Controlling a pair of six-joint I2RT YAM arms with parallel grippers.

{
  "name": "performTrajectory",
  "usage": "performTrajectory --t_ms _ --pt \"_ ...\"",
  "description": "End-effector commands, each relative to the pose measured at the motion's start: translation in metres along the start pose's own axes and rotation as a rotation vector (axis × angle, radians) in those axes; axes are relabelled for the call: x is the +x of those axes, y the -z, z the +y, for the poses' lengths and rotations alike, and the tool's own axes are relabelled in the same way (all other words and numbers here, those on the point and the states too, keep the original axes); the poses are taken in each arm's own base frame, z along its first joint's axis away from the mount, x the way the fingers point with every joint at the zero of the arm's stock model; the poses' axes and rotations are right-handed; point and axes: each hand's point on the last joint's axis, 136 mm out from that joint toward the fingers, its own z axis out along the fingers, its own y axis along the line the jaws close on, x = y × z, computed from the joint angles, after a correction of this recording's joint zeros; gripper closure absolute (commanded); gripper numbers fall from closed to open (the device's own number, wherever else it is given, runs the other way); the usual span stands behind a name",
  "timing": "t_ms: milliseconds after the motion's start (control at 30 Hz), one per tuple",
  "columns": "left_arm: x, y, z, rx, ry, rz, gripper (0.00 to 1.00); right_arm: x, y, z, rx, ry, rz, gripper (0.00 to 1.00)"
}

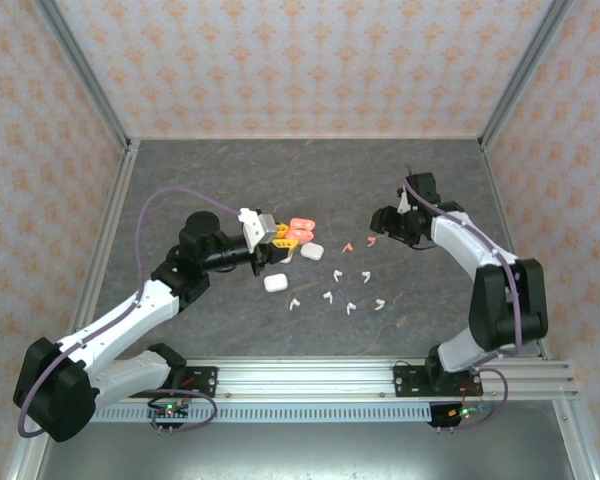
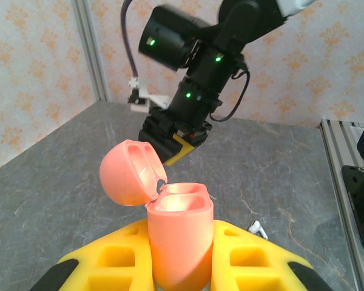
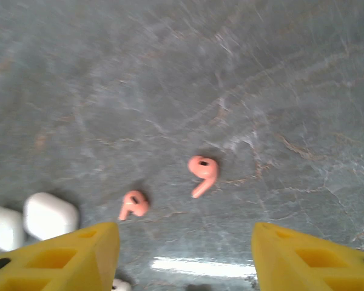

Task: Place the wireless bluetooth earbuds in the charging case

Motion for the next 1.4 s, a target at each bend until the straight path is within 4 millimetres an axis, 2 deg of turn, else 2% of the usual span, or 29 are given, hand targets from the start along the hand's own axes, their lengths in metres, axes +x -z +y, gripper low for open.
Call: performTrajectory --t_ms 0,133,333,667,867,1367 --pt "-0.009 -0.001 -0.006 0.033 -0.053 -0.013 1.0 -0.005 -0.008 -0.01 0.074 0.004 0.035 0.44" --pt "-0.01 -0.002 -0.008 0.039 -0.05 -0.009 1.0 -0.005 -0.024 -0.016 0.095 0.004 0.072 0.47" --pt "-0.009 -0.002 -0.008 0.038 -0.045 -0.002 1.0 -0.007 -0.038 -0.01 0.07 0.012 0.108 0.54" --pt "-0.009 -0.002 -0.007 0.036 -0.041 0.001 1.0 0.001 -0.058 -0.004 0.066 0.025 0.168 0.59" --pt "-0.01 -0.002 -0.007 0.033 -0.037 0.004 1.0 0.009 -0.063 -0.005 0.082 0.023 0.192 0.6" --pt "-0.007 -0.002 -0.007 0.035 -0.034 0.011 1.0 0.012 -0.076 -0.012 0.111 0.029 0.216 0.67"
